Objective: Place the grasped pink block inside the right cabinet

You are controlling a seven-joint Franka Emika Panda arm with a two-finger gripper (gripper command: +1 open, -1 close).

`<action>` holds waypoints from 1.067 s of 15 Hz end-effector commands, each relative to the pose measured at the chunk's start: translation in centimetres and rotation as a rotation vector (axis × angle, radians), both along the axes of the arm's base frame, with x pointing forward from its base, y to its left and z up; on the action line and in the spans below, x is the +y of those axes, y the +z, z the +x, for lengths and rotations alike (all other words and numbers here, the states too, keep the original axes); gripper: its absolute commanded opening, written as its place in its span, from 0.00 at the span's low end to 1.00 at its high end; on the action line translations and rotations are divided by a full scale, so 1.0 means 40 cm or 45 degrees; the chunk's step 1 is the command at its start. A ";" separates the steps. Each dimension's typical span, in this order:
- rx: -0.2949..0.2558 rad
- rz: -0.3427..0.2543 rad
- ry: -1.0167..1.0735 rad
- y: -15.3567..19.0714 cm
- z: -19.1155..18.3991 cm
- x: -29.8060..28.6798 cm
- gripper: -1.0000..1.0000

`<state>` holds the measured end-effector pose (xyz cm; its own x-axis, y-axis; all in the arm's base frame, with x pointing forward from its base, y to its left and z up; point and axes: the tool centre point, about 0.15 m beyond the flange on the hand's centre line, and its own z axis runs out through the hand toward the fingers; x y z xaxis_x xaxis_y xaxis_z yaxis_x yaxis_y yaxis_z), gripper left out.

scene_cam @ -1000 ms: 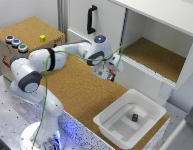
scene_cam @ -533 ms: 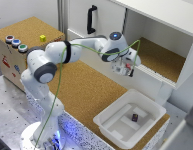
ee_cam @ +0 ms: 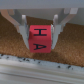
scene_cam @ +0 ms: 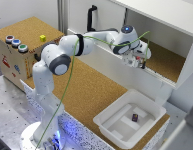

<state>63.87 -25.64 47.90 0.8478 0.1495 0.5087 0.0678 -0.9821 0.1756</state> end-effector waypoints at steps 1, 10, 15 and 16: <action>0.095 0.123 0.078 0.004 0.093 -0.040 1.00; 0.054 0.087 0.150 -0.033 -0.002 0.011 1.00; 0.033 0.028 0.108 -0.012 -0.177 0.073 1.00; 0.045 0.018 0.121 -0.015 -0.207 0.085 1.00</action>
